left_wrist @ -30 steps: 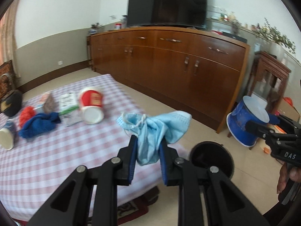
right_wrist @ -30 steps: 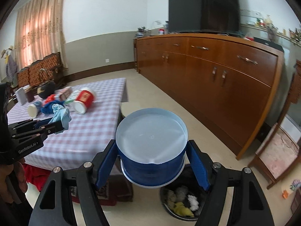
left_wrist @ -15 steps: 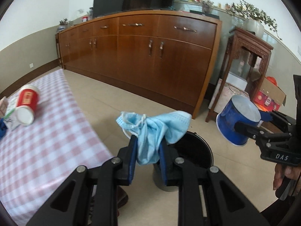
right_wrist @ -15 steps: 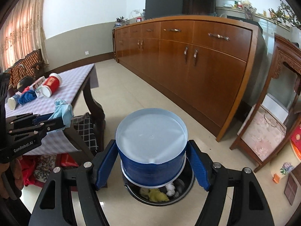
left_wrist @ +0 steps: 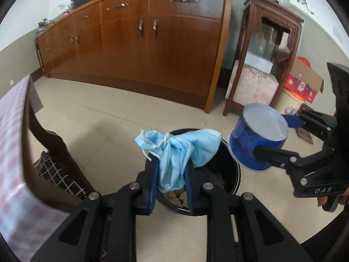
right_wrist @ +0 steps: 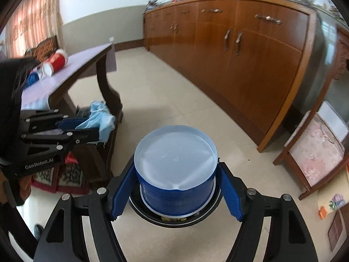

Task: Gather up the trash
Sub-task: 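Carry the mask and tin over the black bucket and open both tools to drop them, then move both tools back from the bucket to the table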

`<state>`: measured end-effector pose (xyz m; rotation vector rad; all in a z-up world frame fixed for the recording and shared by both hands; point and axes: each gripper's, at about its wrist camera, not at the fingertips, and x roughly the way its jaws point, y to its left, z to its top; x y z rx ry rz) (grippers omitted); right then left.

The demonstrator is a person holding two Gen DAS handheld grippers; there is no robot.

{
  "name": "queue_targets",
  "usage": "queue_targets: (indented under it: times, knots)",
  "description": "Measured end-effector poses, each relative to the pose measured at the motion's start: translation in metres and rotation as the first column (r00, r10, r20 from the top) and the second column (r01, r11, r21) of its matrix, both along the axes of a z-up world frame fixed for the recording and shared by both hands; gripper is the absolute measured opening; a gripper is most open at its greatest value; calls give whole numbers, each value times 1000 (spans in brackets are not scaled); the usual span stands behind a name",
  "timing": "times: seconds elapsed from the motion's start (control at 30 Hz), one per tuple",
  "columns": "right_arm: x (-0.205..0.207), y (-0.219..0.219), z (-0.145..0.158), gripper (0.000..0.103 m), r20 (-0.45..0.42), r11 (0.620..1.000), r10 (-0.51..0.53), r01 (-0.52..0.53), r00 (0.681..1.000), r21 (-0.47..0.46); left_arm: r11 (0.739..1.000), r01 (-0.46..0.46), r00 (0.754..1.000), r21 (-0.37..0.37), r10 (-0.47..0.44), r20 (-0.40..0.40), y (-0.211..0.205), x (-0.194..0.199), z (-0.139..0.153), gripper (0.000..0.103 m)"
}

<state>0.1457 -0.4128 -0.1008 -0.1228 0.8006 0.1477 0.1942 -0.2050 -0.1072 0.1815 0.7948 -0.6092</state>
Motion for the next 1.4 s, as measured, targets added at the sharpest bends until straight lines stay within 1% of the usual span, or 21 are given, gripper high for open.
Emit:
queue_targets:
  times: [0.1,0.13,0.17,0.2,0.23,0.27,0.3,0.37,0.43,0.47,0.6,0.73,0.87,1.1,1.2,1.3,1.4]
  knots:
    - [15,-6,-18,76,-51,999,46,-47,998,-9,999,28,999,17,-28,-28,-10,7,-13,23]
    - [17,-8,-24,76,-67,998,59,-60,996,-12,999,45,998,19,-44,-48,-14,11,-20,23]
    - [20,-10,-30,76,-84,997,74,-75,994,-14,998,68,995,14,-67,-79,-17,14,-27,30]
    - [25,-12,-40,76,-107,995,94,-96,990,-15,997,81,991,18,-79,-107,-23,19,-35,51]
    - [30,-14,-50,87,-122,995,91,-96,988,-31,998,55,994,42,-50,-100,-25,24,-44,68]
    - [38,-19,-65,99,-162,996,58,-69,985,-62,998,38,995,45,-34,-92,-24,28,-50,90]
    - [43,-24,-76,103,-197,996,45,-59,979,-67,999,26,995,48,-22,-92,-22,31,-55,93]
    - [45,-37,-90,103,-220,997,-2,-14,976,-70,996,-10,995,87,18,-100,-18,35,-62,93]
    - [42,-47,-96,103,-224,997,-34,17,974,-79,995,-41,996,89,48,-78,-10,33,-60,95]
    - [42,-49,-96,103,-227,996,-46,27,973,-87,994,-52,996,92,59,-74,-8,31,-59,99]
    - [38,-56,-88,103,-202,993,-100,85,974,-84,993,-88,995,85,92,-45,-5,23,-48,100]
    - [33,-50,-72,103,-176,991,-117,103,977,-86,992,-98,995,83,100,-20,-5,15,-37,101]
    - [29,-39,-60,103,-162,989,-129,116,978,-87,992,-105,994,72,107,-15,0,14,-32,101]
    - [7,-30,-33,103,-112,983,-175,167,978,-83,990,-131,991,48,131,0,19,-5,-13,101]
    - [-4,-20,-19,103,-88,981,-187,181,979,-71,987,-152,988,43,151,31,32,-18,-2,101]
    - [-15,-2,-4,103,-50,984,-172,169,984,-48,983,-180,982,38,177,68,46,-30,8,101]
    - [-23,18,7,103,-16,989,-139,138,990,-43,977,-213,974,31,210,80,59,-37,16,101]
